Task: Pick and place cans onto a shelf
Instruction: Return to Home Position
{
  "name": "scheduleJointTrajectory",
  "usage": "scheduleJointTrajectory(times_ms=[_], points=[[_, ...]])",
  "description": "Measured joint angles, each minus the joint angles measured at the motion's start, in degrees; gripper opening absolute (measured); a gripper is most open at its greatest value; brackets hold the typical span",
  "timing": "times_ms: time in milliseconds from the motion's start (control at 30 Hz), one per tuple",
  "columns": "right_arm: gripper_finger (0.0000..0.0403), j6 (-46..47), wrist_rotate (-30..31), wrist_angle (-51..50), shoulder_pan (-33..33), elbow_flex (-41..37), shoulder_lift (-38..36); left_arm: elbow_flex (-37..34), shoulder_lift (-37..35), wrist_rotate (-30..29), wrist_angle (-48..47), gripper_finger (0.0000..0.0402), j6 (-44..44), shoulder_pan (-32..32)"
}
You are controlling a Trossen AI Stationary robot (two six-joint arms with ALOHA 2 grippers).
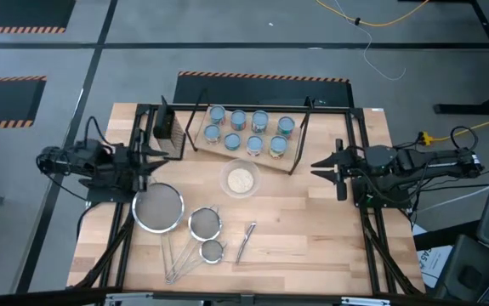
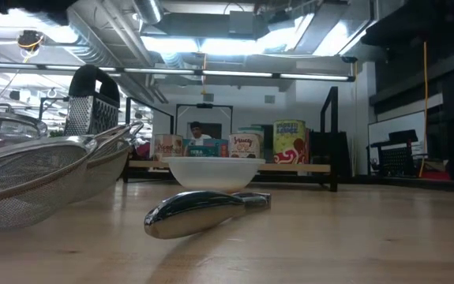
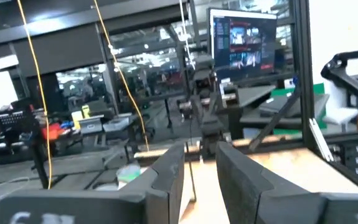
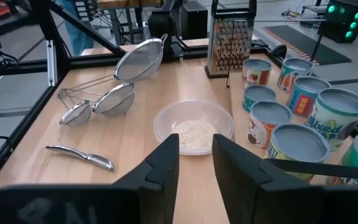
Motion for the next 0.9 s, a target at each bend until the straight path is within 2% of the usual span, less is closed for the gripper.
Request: scheduleJointTrajectory(times_ms=[67, 167, 333, 500, 700, 833, 900], points=[[0.0101, 0.0, 0.0, 0.0, 0.0, 0.0, -0.2, 0.0, -3.6, 0.1, -5.3, 0.0086, -0.1, 0.0], [0.0101, 0.0, 0.0, 0.0, 0.0, 0.0, -0.5, 0.1, -3.5, 0.0, -11.9, 0.0086, -2.0, 0.0], [0.0101, 0.0, 0.0, 0.0, 0.0, 0.0, -0.7, -1.6, -2.2, 0.5, -15.2, 0.0086, -5.3, 0.0], [0.0101, 0.0, 0.0, 0.0, 0.0, 0.0, -0.9, -5.2, -2.3, 1.8, -13.7, 0.0086, -9.1, 0.0], [0.0101, 0.0, 0.0, 0.0, 0.0, 0.0, -0.9, -14.2, -2.3, 1.9, 0.3, 0.0086, -10.0, 0.0], [0.0101, 0.0, 0.0, 0.0, 0.0, 0.0, -0.9, -20.0, -2.3, 1.1, 12.8, 0.0086, -4.1, 0.0], [0.0101, 0.0, 0.0, 0.0, 0.0, 0.0, -0.8, -20.4, -2.3, -0.2, 15.3, 0.0086, -0.4, 0.1]])
